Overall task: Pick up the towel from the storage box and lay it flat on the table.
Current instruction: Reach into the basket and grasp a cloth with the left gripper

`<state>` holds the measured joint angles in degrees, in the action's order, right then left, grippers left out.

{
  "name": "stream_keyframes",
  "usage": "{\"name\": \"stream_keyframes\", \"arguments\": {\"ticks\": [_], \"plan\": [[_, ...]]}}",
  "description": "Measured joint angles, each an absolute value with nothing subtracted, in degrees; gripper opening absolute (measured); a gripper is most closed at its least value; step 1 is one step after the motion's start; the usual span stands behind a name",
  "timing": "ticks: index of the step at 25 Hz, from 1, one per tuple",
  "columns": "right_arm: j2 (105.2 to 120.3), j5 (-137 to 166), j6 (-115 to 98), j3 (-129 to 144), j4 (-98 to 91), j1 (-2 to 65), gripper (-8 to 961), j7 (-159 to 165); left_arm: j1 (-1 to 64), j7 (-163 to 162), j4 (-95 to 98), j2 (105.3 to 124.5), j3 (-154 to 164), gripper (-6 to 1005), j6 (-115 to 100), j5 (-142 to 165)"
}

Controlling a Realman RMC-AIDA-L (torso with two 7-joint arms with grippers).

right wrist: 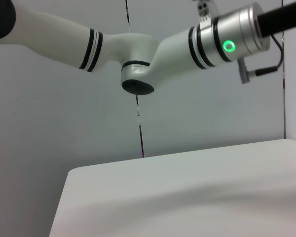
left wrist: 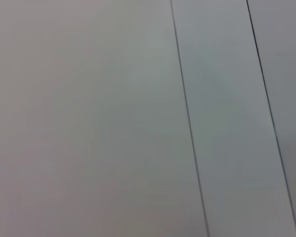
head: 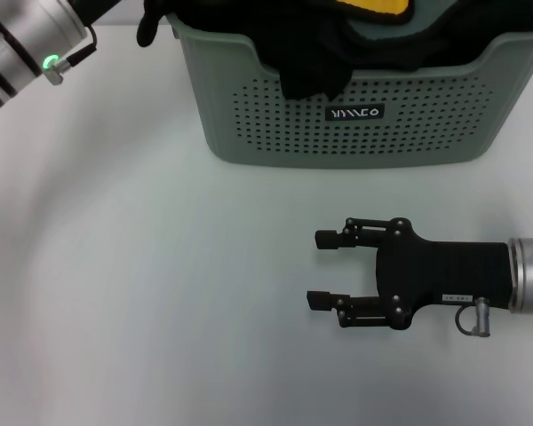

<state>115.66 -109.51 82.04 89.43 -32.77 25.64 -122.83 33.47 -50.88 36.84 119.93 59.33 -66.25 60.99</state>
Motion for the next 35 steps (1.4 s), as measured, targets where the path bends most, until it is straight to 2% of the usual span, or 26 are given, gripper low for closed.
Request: {"name": "stream_keyframes", "arguments": {"ticks": [22,27,33,35], "plan": [[115.75,-109.6,82.0,89.5,-32.7,25.9,709,-123.2,34.0,-40.9,32.3,120.26,59.0,630,-56.8,58.7],[115.75,-109.6,82.2,89.5,-32.7,25.9,710,-123.2,34.1,-40.5,31.6,120.19,59.1,394,-56.8,57.5],[115.75,-109.8,82.2,89.5,-32.7,25.8,710,-123.2,34.4,-39.4,30.6,120.22,59.3,162,-57.0,56.4],[115.75,-110.1,82.2,89.5,-32.7,25.8,710,-123.2,34.4,-39.4,30.3,120.26,59.3,121,-57.4,54.8]]}}
